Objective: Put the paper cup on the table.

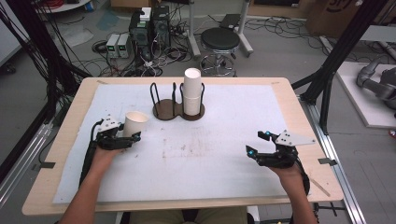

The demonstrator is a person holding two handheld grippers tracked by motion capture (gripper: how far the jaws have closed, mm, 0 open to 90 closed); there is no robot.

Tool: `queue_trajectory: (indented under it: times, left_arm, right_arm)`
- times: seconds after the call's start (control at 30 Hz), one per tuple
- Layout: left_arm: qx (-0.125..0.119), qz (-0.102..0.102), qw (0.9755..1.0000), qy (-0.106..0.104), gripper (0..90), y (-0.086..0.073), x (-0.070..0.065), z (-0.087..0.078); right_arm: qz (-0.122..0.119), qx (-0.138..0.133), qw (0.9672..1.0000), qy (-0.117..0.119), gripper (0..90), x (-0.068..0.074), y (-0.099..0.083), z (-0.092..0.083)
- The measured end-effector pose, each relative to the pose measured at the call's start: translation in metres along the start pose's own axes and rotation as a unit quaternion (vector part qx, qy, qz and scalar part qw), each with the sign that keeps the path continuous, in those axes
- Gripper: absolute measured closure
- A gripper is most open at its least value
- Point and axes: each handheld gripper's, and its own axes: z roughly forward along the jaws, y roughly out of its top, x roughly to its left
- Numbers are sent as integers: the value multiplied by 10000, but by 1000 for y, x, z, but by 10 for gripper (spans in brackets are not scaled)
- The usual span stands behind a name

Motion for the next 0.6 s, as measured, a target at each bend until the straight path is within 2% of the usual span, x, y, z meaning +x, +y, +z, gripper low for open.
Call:
queue_trajectory:
  times: [0.3,0.5,0.6]
  left_arm:
    - [400,-68,9991,135,314,2,-4,-11]
    - [593,-34,9980,212,314,0,-7,-18]
    - [639,-95,9977,189,313,-4,-6,-21]
  right_arm:
    - [-3,114,9999,-19,230,0,-1,1]
    - [-4,103,9999,-17,230,0,-1,0]
    - [-11,83,10000,-16,230,0,0,-1]
